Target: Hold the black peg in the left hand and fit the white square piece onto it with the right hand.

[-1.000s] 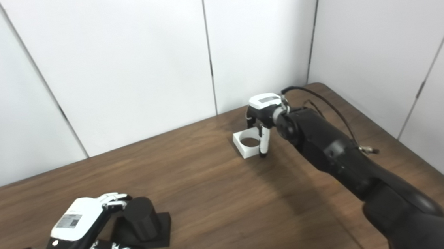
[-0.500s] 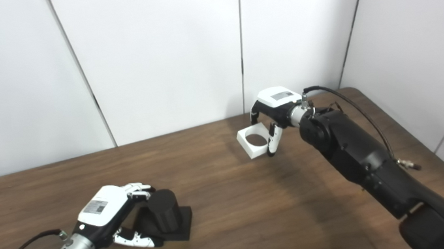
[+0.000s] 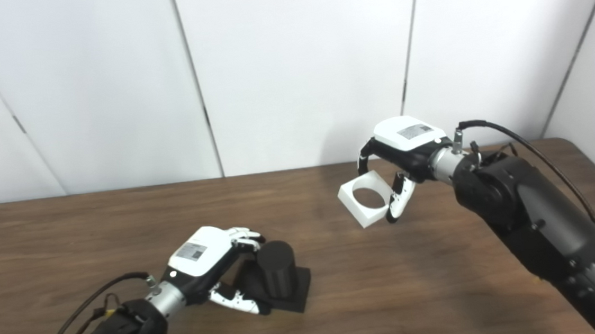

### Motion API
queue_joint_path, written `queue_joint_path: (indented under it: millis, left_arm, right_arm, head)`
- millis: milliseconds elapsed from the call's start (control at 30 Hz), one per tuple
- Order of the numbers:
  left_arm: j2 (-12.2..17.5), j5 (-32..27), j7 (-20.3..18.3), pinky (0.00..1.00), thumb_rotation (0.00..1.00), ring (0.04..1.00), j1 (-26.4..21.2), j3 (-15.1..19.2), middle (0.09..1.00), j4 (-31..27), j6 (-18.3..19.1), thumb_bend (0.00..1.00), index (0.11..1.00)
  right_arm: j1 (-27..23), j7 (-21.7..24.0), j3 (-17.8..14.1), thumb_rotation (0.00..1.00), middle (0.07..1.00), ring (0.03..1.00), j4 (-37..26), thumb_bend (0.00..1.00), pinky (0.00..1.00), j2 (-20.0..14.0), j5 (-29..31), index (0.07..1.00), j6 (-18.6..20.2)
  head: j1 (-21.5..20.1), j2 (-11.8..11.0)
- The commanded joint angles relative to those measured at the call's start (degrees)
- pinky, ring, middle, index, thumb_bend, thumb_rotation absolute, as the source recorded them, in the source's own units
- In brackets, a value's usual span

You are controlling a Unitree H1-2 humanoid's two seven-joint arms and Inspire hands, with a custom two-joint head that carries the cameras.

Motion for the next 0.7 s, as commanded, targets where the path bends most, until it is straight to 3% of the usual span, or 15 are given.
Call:
queue_joint_path:
  millis: [0,433,667]
  left_arm:
    - [-0.18,4.08,-5.56,0.71,0.07,0.843,1.57,-2.87,0.815,1.88,2.2,0.52,0.491]
    - [-0.75,4.44,-7.32,0.75,0.07,0.854,1.07,-3.69,0.824,1.0,4.42,0.52,0.492]
    - [-1.22,4.21,-6.68,0.72,0.07,0.851,1.15,-3.57,0.816,1.26,4.35,0.52,0.491]
  right_arm:
    - [-2.7,0.02,-0.87,0.13,0.755,0.848,-3.05,0.52,0.85,-0.06,0.3,0.479,-0.96]
    - [-3.88,1.0,-1.39,0.13,0.747,0.831,-6.02,0.52,0.8,3.11,2.57,0.478,-4.73]
    - [-4.04,1.85,-1.16,0.13,0.749,0.839,-7.4,0.52,0.8,5.64,3.12,0.478,-4.15]
  head:
    - [0.38,0.12]
    - [1.72,0.65]
    - [2.17,1.14]
